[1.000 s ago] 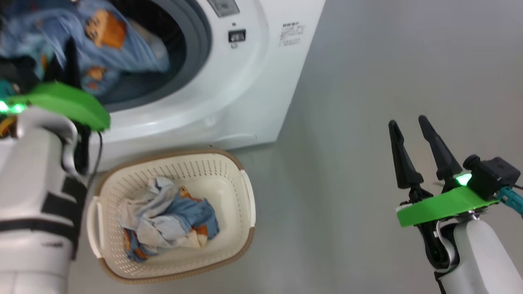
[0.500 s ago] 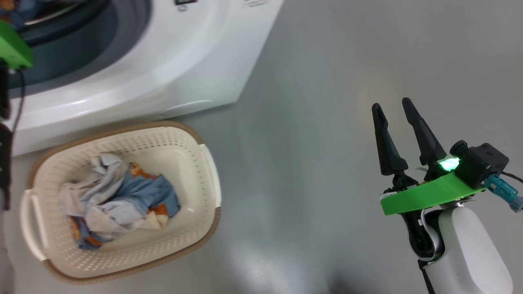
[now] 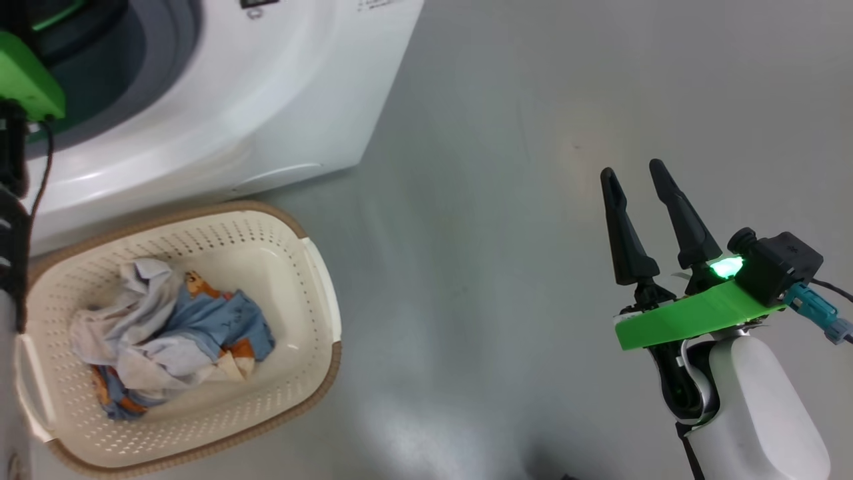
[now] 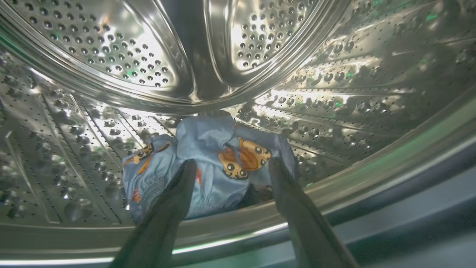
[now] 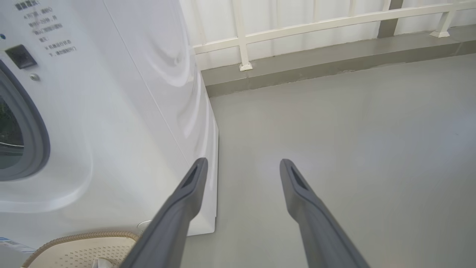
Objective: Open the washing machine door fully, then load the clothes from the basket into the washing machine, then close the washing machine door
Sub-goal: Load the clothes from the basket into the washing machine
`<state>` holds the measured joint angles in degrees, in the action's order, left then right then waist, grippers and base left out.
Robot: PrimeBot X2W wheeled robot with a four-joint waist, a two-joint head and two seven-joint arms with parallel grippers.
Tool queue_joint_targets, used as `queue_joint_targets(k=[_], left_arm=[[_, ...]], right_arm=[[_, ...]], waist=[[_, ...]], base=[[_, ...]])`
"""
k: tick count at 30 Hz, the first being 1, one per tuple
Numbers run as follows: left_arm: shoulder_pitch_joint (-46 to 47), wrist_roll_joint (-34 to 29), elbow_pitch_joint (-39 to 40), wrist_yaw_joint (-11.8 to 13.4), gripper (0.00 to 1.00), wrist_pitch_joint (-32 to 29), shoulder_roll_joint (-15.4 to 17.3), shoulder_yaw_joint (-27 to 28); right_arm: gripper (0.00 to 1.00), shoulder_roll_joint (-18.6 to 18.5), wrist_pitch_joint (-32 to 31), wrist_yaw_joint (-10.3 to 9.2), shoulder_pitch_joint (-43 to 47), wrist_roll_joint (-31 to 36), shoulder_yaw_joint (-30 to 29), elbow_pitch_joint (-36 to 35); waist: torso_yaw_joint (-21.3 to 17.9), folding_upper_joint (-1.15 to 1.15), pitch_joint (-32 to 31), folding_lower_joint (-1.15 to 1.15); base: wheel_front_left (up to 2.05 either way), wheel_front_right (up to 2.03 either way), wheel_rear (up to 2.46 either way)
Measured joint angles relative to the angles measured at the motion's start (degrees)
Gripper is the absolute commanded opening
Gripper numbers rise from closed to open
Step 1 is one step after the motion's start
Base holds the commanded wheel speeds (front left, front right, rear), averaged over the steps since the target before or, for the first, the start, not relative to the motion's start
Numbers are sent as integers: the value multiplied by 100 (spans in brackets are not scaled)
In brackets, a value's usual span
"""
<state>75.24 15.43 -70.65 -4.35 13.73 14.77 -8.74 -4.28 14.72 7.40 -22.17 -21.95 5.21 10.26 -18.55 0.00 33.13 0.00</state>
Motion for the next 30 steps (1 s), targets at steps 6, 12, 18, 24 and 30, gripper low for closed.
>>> queue_joint_targets(k=[6, 12, 18, 24, 30], left_arm=[[-293, 4, 182, -54, 100, 90, -108, -18], [-1087, 62, 883, -96, 100, 91, -222, 59], [-1819, 105, 1419, -44, 100, 91, -365, 246], [-2575, 105, 1996, -45, 100, 91, -533, 392], [-3316, 7, 2704, -47, 100, 91, -661, 433]], right_arm=[[100, -64, 0, 0, -23, 0, -1, 59], [100, -131, 0, 0, -10, 0, -7, 132], [100, -180, 0, 0, 124, -5, -38, 185], [100, -279, 0, 0, 262, -16, -97, 233], [100, -336, 0, 0, 408, -46, -132, 269]], waist=[[145, 0, -301, 0], [310, 0, -665, 0], [495, 0, -1045, 0], [687, 0, -1422, 0], [887, 0, -1761, 0]], base=[[0, 0, 0], [0, 0, 0], [0, 0, 0], [0, 0, 0], [0, 0, 0]])
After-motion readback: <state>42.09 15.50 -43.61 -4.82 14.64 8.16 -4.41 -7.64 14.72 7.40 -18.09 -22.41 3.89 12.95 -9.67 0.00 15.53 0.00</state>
